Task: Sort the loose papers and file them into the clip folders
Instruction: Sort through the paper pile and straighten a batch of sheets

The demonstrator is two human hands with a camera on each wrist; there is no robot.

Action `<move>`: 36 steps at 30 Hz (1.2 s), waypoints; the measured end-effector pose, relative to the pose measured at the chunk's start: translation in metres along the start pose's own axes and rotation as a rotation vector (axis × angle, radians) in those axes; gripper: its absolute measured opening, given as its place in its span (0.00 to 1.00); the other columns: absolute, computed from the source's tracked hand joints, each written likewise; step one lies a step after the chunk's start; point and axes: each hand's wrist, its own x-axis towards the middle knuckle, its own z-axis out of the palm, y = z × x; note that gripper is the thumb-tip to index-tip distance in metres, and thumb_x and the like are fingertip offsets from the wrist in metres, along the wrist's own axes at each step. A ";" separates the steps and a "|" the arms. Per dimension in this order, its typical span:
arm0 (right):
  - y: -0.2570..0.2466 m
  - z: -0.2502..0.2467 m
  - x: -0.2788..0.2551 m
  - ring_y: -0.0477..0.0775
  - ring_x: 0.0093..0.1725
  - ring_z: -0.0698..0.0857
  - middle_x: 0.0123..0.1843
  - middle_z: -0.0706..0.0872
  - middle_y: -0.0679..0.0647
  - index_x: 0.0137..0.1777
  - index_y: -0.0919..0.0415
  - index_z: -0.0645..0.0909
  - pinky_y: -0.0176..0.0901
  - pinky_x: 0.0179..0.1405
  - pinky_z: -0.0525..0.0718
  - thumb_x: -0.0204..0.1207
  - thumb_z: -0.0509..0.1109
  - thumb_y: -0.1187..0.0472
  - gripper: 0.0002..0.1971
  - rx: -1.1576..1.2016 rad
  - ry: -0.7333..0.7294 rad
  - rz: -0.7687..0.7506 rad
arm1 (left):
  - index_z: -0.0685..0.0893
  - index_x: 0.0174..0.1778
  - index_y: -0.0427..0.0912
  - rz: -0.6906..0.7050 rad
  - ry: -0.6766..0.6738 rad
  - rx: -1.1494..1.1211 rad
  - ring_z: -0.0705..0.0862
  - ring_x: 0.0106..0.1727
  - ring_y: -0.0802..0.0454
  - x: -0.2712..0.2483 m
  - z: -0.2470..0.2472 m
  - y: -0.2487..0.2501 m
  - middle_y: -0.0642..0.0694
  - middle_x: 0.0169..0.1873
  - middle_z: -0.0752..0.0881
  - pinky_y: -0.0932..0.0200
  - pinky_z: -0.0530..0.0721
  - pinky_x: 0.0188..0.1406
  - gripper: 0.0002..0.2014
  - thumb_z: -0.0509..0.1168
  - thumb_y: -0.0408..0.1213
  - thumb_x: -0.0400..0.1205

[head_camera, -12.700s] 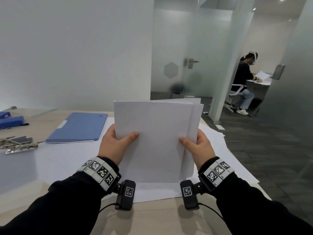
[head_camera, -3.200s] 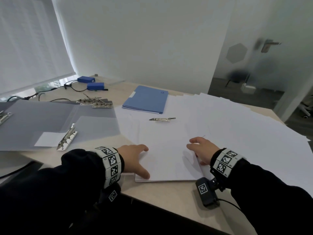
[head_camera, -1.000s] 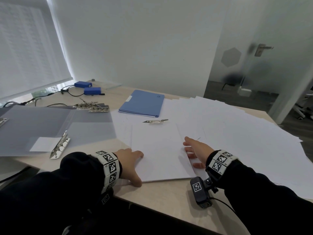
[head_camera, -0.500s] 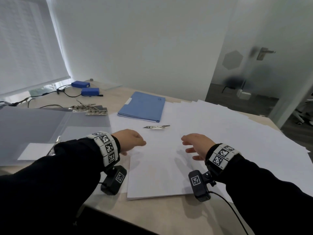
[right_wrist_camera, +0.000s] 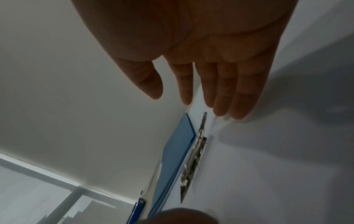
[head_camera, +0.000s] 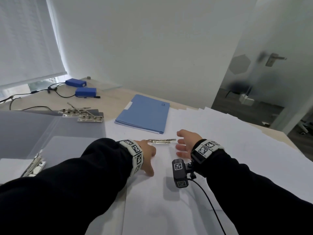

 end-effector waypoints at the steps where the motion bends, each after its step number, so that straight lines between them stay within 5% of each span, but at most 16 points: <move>1: 0.002 0.004 0.004 0.58 0.54 0.85 0.59 0.81 0.58 0.60 0.58 0.79 0.56 0.51 0.87 0.78 0.69 0.53 0.14 0.009 0.006 0.012 | 0.74 0.71 0.58 0.002 0.005 0.010 0.81 0.61 0.41 0.001 0.001 -0.001 0.48 0.65 0.75 0.43 0.82 0.62 0.38 0.74 0.64 0.65; 7: -0.003 0.018 0.014 0.54 0.48 0.83 0.51 0.84 0.56 0.47 0.55 0.79 0.53 0.52 0.83 0.80 0.65 0.58 0.03 0.070 0.012 -0.131 | 0.75 0.72 0.55 0.019 0.056 0.025 0.79 0.59 0.41 0.002 0.005 -0.005 0.47 0.64 0.75 0.49 0.81 0.52 0.40 0.73 0.67 0.65; 15: -0.009 0.045 0.000 0.48 0.59 0.86 0.55 0.91 0.47 0.61 0.53 0.83 0.48 0.66 0.81 0.79 0.63 0.64 0.14 -0.325 -0.119 -0.424 | 0.78 0.69 0.60 0.000 0.057 -0.032 0.73 0.62 0.41 0.003 0.013 -0.010 0.47 0.65 0.70 0.42 0.79 0.61 0.37 0.71 0.69 0.63; 19: -0.009 0.052 -0.001 0.46 0.61 0.82 0.65 0.85 0.46 0.68 0.51 0.82 0.36 0.58 0.75 0.79 0.56 0.68 0.23 -0.692 -0.140 -0.513 | 0.74 0.71 0.62 -0.008 0.051 -0.048 0.73 0.64 0.40 0.004 0.014 -0.013 0.46 0.64 0.71 0.40 0.79 0.62 0.40 0.70 0.70 0.63; 24: -0.010 0.057 0.003 0.52 0.74 0.76 0.78 0.75 0.49 0.78 0.47 0.73 0.37 0.69 0.70 0.82 0.56 0.68 0.26 -1.059 -0.177 -0.534 | 0.72 0.73 0.57 -0.005 0.086 -0.067 0.74 0.64 0.42 0.006 0.015 -0.014 0.47 0.64 0.73 0.41 0.80 0.61 0.44 0.73 0.70 0.62; 30: -0.015 0.061 -0.003 0.53 0.81 0.66 0.85 0.61 0.50 0.85 0.47 0.58 0.45 0.78 0.66 0.81 0.55 0.71 0.34 -1.388 -0.260 -0.511 | 0.80 0.61 0.48 -0.019 0.102 -0.047 0.75 0.60 0.44 0.007 0.016 -0.015 0.46 0.63 0.74 0.46 0.80 0.55 0.38 0.71 0.72 0.63; 36: -0.011 0.063 -0.007 0.54 0.75 0.75 0.84 0.63 0.47 0.84 0.36 0.51 0.46 0.69 0.78 0.78 0.57 0.70 0.40 -1.528 -0.282 -0.443 | 0.80 0.66 0.50 -0.030 0.083 -0.058 0.72 0.68 0.42 0.008 0.016 -0.016 0.44 0.72 0.66 0.43 0.79 0.64 0.40 0.72 0.71 0.63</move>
